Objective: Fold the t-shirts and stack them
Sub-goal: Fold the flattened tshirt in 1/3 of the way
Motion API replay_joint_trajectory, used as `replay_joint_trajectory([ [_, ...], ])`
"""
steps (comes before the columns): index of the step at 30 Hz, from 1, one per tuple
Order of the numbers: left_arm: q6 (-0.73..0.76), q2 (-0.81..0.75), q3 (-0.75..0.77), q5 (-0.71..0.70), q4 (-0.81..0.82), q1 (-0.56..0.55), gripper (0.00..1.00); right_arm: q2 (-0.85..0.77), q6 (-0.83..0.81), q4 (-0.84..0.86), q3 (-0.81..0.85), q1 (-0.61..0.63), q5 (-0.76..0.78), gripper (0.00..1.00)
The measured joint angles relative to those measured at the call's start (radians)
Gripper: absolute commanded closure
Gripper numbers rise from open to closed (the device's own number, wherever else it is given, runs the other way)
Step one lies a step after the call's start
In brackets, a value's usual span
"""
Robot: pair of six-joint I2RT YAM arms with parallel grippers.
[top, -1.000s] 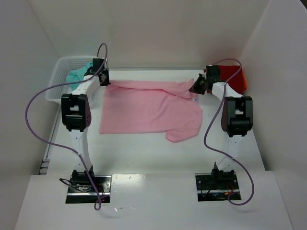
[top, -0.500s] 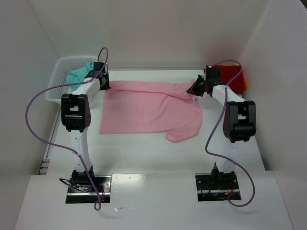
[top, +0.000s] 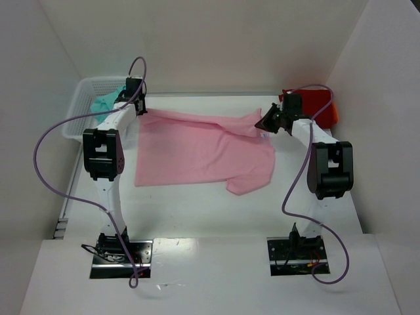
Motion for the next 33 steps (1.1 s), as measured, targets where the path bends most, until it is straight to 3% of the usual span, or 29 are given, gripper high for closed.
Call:
replay_joint_trajectory([
  [14,0.207,0.0,0.024,-0.072,0.056,-0.077,1.0,-0.002,0.0,0.008,-0.031,0.0,0.0,1.0],
  [23,0.292,-0.035,-0.188,-0.186,0.108,-0.084,1.0,-0.017,0.0,0.008,-0.082,0.0,0.001,1.0],
  [30,0.336,-0.074,-0.283,-0.182,0.111,-0.084,1.0,-0.034,0.003,0.007,-0.125,0.0,0.001,1.0],
  [33,0.336,-0.105,-0.295,-0.154,0.1,-0.084,0.93,-0.034,0.004,0.006,-0.131,0.0,0.001,1.0],
])
